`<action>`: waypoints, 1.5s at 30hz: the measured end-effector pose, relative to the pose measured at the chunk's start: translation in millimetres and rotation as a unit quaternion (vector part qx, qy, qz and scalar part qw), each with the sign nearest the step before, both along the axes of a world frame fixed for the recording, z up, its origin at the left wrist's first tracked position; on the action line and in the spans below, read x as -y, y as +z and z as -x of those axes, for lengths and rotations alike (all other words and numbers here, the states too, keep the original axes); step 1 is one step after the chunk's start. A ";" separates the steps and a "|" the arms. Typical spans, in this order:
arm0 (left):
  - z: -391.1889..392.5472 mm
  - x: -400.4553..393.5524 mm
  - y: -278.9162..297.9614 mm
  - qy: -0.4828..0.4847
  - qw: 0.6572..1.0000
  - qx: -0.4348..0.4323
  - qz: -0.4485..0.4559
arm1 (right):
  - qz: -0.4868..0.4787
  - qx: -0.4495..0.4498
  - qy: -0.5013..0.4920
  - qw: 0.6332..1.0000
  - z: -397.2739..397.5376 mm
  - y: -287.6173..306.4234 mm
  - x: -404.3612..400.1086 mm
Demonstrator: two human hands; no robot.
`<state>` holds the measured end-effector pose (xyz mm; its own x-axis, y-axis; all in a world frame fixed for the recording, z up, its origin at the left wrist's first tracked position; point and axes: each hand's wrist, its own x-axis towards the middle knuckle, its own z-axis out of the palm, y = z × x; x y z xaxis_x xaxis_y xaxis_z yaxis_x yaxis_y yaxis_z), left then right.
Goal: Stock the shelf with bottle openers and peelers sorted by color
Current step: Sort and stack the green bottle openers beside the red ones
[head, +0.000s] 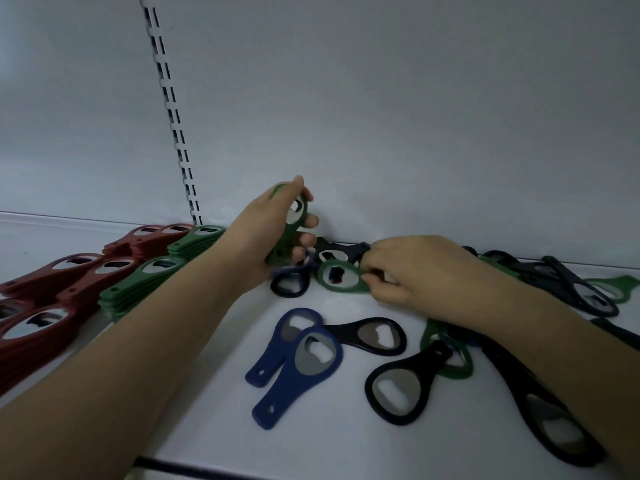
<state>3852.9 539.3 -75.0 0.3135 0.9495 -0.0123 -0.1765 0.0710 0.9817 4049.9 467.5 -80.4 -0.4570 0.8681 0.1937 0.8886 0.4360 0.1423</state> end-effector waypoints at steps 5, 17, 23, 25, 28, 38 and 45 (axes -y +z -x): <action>-1.9 -1.2 -3.5 -0.005 0.998 -0.061 -0.015 | -0.078 -0.366 -0.052 0.926 -14.4 5.0 -2.5; -19.9 10.4 -11.6 -0.062 0.994 -0.088 -0.036 | 0.082 -0.392 0.040 0.916 10.9 -0.2 2.9; -29.4 12.5 -14.0 -0.066 0.997 -0.031 0.011 | 0.054 -0.346 -0.016 0.937 -8.2 19.6 9.9; -28.2 14.8 -13.8 -0.086 0.996 -0.030 -0.013 | 0.093 -0.298 -0.038 0.949 -26.9 31.2 12.6; -26.8 22.7 -15.2 -0.125 0.989 -0.042 -0.060 | 0.198 -0.192 -0.037 0.960 -43.4 34.3 19.0; -41.7 71.0 -16.1 -0.228 0.774 -0.388 -0.445 | 0.239 -0.042 -0.042 0.969 -85.2 19.1 56.9; -34.5 52.9 -16.0 -0.231 0.757 -0.424 -0.441 | 0.262 -0.019 -0.080 0.961 -60.3 22.4 32.8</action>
